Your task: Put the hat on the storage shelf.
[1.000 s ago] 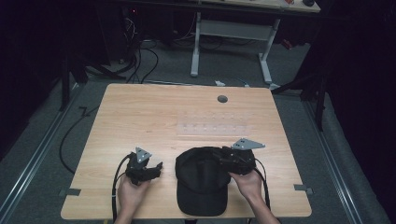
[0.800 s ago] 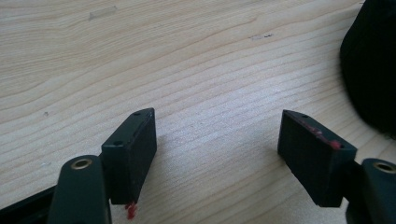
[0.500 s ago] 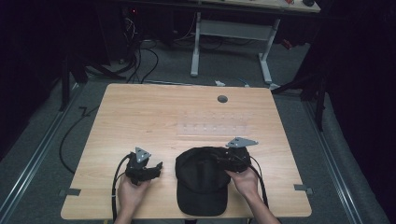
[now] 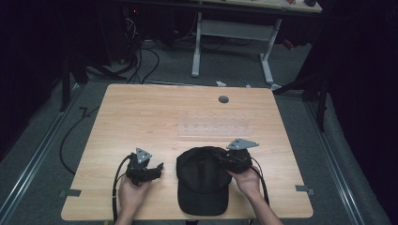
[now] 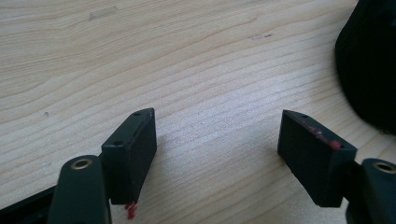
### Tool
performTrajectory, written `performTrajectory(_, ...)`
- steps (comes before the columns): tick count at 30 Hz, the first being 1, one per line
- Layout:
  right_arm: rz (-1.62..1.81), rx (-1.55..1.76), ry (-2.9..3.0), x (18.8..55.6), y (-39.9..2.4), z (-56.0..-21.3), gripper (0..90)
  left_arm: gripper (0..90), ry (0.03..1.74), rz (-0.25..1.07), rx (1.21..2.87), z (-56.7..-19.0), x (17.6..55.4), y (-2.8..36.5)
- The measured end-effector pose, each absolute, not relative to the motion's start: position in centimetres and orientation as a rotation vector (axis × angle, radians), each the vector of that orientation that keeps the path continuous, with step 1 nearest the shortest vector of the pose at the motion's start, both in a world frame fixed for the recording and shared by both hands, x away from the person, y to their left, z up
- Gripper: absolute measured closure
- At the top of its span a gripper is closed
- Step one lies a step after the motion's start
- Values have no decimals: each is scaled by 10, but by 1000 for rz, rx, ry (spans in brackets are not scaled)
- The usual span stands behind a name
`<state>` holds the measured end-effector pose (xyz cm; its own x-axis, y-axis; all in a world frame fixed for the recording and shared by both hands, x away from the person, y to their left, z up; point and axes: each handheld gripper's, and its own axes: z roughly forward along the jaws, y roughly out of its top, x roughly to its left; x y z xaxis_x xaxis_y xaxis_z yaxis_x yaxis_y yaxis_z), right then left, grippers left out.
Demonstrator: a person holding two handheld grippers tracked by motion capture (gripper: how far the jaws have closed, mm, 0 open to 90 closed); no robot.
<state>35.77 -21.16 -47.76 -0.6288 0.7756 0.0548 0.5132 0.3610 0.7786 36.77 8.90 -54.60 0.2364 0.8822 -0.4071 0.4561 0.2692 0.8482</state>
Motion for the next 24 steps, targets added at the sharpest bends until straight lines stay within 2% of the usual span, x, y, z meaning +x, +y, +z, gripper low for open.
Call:
performTrajectory(13, 1203, 1069, 2284, 352, -216, -474, 825, 283, 1392, 469, 1359, -546, 368, 89)
performTrajectory(24, 1293, 1046, 2255, 349, -225, -465, 841, 293, 1393, 466, 1353, -546, 367, 89)
